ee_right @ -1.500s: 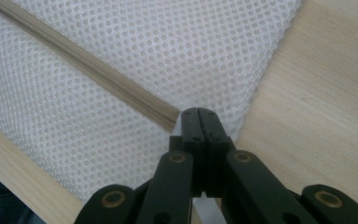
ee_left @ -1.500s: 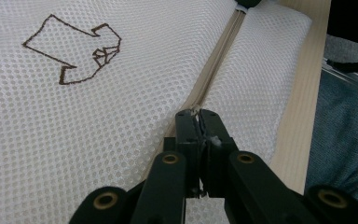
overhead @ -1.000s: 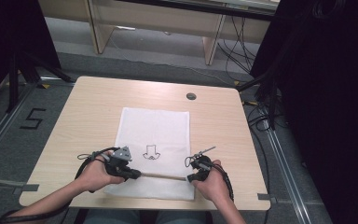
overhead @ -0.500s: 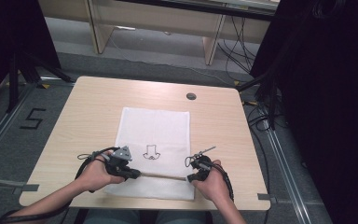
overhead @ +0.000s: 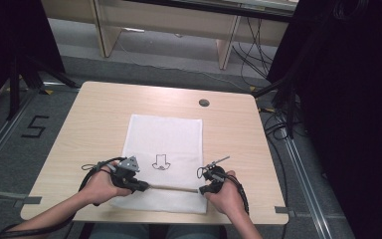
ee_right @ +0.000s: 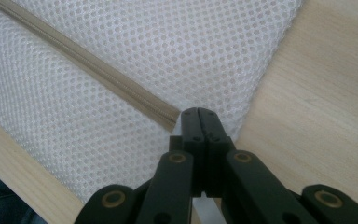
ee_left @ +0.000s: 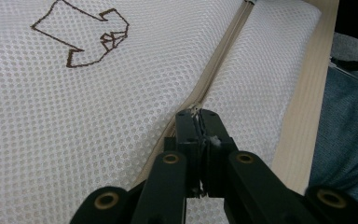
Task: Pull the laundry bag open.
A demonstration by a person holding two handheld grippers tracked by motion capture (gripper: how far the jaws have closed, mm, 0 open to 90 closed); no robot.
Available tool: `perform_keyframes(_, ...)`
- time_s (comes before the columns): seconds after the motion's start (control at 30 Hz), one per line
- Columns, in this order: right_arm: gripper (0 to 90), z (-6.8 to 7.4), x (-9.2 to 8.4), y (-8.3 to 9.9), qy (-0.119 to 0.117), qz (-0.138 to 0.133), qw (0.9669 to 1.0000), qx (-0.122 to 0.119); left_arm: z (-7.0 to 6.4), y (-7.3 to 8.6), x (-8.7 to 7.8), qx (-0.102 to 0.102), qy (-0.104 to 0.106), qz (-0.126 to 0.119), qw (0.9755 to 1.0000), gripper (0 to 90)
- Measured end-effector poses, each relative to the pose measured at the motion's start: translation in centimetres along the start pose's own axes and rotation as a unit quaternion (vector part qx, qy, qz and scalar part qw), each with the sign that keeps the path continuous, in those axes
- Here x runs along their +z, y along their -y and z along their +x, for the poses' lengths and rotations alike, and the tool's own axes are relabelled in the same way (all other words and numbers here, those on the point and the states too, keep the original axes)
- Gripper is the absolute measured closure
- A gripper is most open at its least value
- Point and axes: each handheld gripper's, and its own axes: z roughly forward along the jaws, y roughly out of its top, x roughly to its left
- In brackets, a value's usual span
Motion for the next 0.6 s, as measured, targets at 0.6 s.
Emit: perform_keyframes(0.6,90.0,0.29,0.02,-0.11,0.012,0.002,0.9999,-0.008,0.36,0.97,-0.89,-0.018,-0.01,0.003,0.9998,87.7)
